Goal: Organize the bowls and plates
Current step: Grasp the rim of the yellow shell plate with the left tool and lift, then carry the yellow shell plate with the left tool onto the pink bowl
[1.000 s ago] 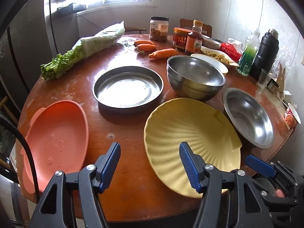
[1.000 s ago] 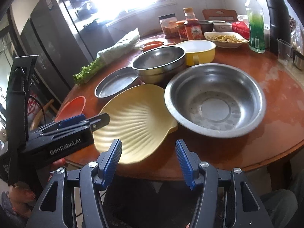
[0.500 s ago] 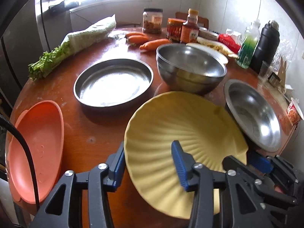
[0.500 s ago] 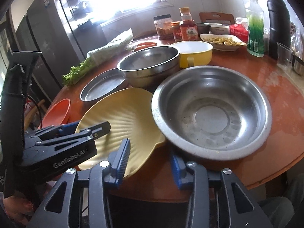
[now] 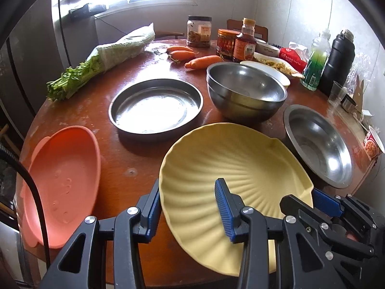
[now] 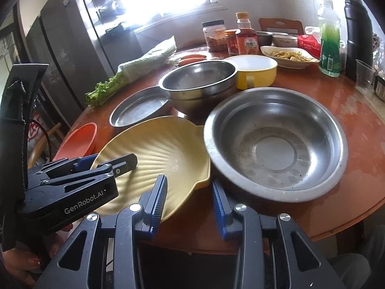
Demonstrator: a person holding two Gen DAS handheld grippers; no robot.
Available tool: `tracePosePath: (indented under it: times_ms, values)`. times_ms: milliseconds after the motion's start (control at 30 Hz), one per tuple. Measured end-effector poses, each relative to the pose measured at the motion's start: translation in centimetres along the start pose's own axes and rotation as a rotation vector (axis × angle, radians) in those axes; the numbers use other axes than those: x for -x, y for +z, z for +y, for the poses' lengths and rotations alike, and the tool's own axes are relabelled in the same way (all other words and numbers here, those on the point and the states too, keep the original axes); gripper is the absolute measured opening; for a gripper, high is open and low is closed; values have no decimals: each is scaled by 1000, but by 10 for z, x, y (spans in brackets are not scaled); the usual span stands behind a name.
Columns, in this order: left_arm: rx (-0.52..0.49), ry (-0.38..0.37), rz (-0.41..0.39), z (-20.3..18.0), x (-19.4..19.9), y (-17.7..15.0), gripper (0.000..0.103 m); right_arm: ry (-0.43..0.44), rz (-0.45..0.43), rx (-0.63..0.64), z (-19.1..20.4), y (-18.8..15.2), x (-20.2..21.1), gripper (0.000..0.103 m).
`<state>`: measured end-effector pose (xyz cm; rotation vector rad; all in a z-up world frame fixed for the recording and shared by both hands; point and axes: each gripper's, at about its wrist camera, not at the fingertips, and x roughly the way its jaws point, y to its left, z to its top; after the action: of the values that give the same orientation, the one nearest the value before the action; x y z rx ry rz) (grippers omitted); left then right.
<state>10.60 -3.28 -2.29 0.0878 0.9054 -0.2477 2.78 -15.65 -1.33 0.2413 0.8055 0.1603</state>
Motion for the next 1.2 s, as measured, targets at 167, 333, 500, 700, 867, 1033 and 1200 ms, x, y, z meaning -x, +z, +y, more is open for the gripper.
tracePosePath:
  times_ms: [167,333,500,700,867,1033,1200]
  values:
    - [23,8,-8,9,9,-2,43,21,4,20,10,-1,1,38]
    - [42,12,-31,18,22,-5,43,42,-11,37,20,2,7,38]
    - [68,29,-67,31,39,-3,43,69,-28,63,35,7,11,38]
    - [92,61,-106,48,57,2,43,95,-46,95,57,16,14,38]
    - [113,81,-130,62,68,4,43,115,-65,120,74,26,14,38]
    - [133,107,-152,80,80,6,43,139,-87,155,96,35,14,38]
    - [156,145,-175,104,91,9,43,166,-96,190,119,45,8,38]
